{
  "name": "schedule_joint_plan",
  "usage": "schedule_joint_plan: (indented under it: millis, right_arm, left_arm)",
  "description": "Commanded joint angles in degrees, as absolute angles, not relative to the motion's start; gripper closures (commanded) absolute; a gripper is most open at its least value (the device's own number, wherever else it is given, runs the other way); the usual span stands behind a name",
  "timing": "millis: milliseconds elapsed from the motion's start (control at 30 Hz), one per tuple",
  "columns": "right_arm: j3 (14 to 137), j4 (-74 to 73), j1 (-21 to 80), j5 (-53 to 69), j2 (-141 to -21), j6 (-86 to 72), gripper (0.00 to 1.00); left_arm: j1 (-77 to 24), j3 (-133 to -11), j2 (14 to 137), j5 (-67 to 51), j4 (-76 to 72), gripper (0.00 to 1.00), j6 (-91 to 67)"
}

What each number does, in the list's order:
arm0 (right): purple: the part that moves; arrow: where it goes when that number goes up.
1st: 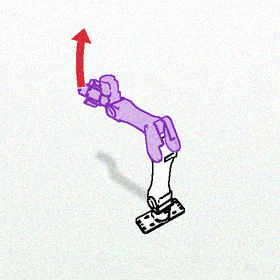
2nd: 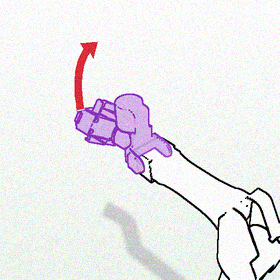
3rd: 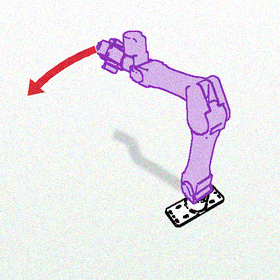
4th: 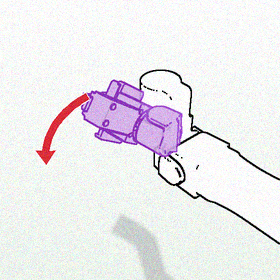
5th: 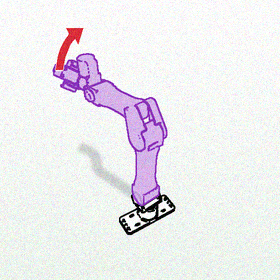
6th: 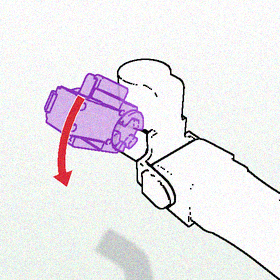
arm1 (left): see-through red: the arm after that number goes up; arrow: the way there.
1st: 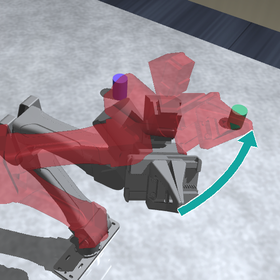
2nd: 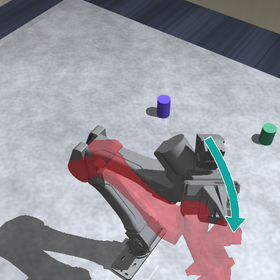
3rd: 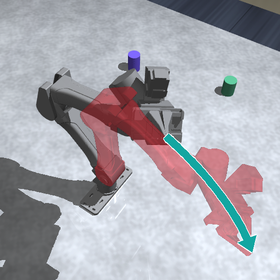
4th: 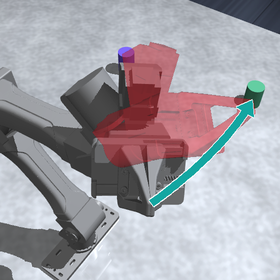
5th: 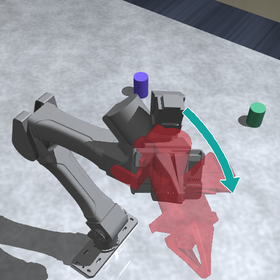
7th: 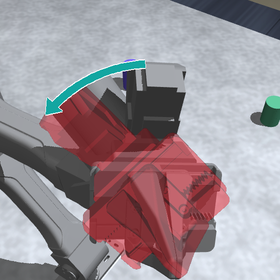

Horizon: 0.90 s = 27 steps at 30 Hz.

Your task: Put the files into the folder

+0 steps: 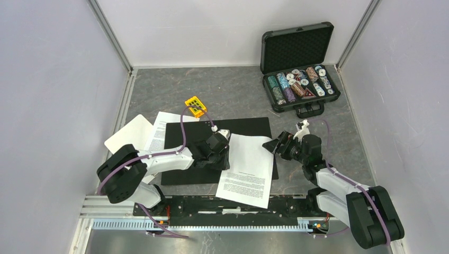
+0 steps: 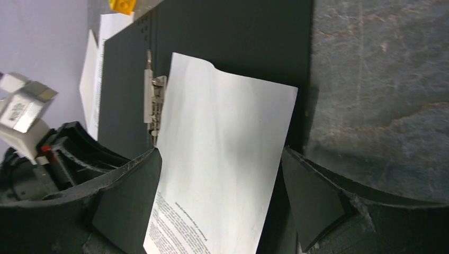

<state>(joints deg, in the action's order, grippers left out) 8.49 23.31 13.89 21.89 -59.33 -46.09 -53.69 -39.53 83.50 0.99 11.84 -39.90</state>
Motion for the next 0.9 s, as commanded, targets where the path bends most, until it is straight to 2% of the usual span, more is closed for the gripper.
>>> schedule_joint_plan:
  millis: [0,367,500,567,767,867]
  right_arm:
    - [7.78,32.29,14.15,25.42,-57.55,-48.69,0.10]
    - [3.06,44.83,14.13,30.32,-54.64,-54.62,0.10]
    - [2.41,42.49,14.11,30.14,-55.00,-52.89,0.16]
    - [3.65,37.50,14.15,28.88,-55.15,-49.76,0.23]
    - [7.30,27.38,14.09,22.39,-56.91,-38.98,0.59]
    - [10.03,26.81,14.15,21.52,-60.34,-34.24,0.74]
  left_arm:
    - [-53.61,-38.98,83.25,1.66,9.76,0.67,-42.10]
    - [-53.61,-38.71,81.75,1.39,9.74,0.68,-42.54]
    - [-53.61,-38.81,81.82,1.37,9.76,0.68,-42.69]
    - [-53.61,-39.01,81.81,1.13,9.75,0.68,-42.88]
    - [-53.61,-40.03,80.58,-1.57,9.52,0.67,-42.65]
    - [-53.47,-41.23,78.39,-0.55,12.19,0.53,-41.90]
